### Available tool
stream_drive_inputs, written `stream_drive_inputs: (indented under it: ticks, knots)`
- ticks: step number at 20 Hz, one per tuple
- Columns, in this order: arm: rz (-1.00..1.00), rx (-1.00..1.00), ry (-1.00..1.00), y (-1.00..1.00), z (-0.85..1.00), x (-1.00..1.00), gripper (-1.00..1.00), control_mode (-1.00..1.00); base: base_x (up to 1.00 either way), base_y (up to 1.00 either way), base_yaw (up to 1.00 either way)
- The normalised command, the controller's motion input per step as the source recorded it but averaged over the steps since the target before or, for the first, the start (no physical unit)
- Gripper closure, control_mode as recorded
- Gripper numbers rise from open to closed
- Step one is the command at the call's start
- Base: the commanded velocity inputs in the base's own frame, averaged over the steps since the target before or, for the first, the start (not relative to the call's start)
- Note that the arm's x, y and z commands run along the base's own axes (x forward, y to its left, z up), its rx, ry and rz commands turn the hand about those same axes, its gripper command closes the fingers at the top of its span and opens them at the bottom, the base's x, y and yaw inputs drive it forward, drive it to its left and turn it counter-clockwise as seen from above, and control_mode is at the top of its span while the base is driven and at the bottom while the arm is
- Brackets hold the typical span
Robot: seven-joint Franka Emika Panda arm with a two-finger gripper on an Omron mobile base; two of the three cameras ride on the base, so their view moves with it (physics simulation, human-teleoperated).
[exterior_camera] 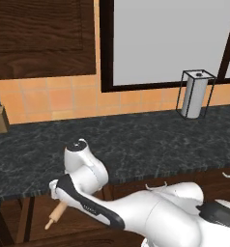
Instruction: Pick the rolling pin from the drawer and place it on the counter.
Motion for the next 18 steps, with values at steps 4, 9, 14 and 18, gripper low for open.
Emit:
stream_drive_inputs:
  ticks: [4,9,14,18]
  knots:
    - [0.11,0.0,0.06,0.36,-0.87,-0.02,-1.0,-1.0,0.0,0.0,0.0]
    - [0.0,0.0,0.0,0.5,-0.84,0.0,-1.0,-1.0,0.0,0.0,0.0]
    - [0.0,0.0,0.0,0.39,-0.42,0.0,-1.0,-1.0,0.0,0.0,0.0]
    - [0.0,0.0,0.0,0.4,-0.41,0.0,-1.0,-1.0,0.0,0.0,0.0]
